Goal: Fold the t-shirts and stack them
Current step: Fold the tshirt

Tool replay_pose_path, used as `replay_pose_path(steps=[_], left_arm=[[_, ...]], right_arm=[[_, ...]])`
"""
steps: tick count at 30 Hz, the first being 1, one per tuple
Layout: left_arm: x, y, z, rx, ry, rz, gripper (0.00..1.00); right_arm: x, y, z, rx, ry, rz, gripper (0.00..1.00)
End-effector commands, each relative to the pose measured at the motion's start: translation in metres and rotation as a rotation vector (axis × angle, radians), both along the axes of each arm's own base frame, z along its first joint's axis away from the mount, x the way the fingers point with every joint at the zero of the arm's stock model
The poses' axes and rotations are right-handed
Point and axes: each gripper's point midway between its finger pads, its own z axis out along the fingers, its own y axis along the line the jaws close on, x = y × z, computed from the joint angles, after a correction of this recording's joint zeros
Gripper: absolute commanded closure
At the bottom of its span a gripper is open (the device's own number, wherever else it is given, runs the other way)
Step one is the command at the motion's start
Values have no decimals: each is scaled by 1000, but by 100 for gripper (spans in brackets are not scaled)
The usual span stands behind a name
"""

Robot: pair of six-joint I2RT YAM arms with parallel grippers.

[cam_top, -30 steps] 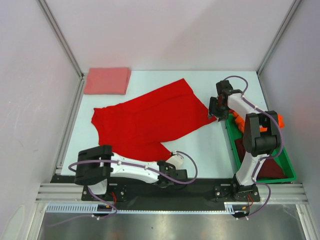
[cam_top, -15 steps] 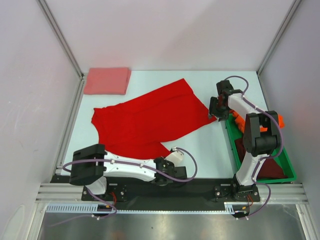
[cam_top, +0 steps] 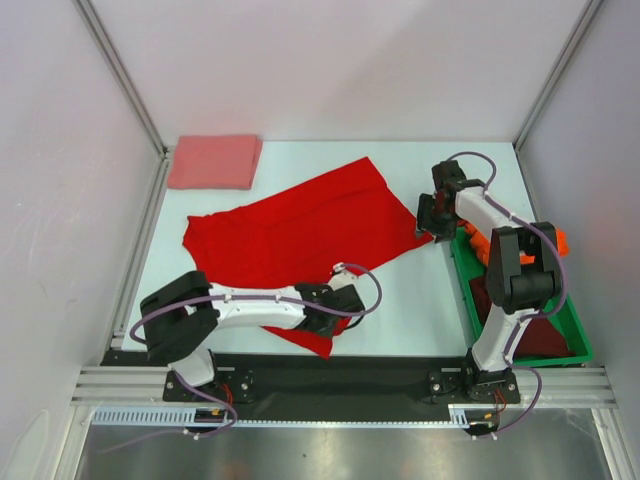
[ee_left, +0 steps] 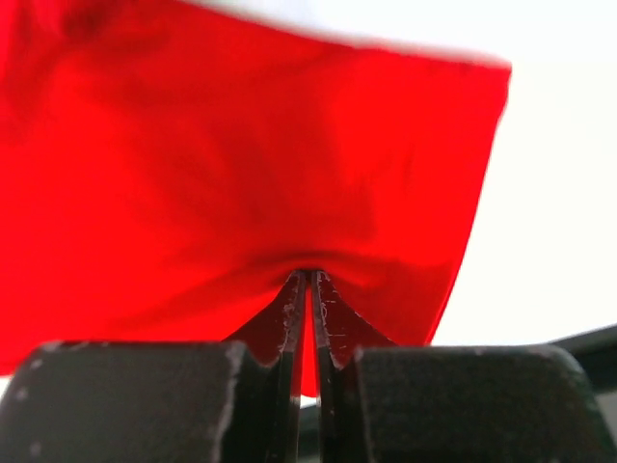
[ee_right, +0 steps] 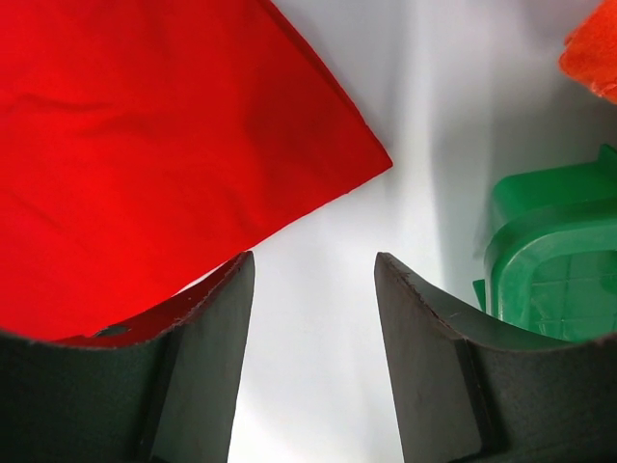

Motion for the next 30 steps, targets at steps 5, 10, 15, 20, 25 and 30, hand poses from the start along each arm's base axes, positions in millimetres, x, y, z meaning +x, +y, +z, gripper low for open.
replay_pose_path(steps=[5, 10, 15, 20, 25, 30], left_arm=[[42, 3, -9, 22, -58, 23, 91], [42, 0, 36, 0, -143, 35, 79], [13, -3, 62, 0, -170, 8, 74], [-29, -17, 60, -50, -103, -55, 83], [-66, -33, 39, -107, 42, -126, 73], [-66, -32, 19, -69, 38, -130, 66]], right_arm=[[1, 3, 20, 7, -62, 16, 42], [-1, 4, 21, 8, -65, 19, 42], [-3, 9, 19, 14, -63, 28, 42], [-5, 11, 17, 15, -59, 36, 42], [-7, 11, 16, 14, -60, 36, 42], [-11, 13, 12, 18, -53, 41, 42]])
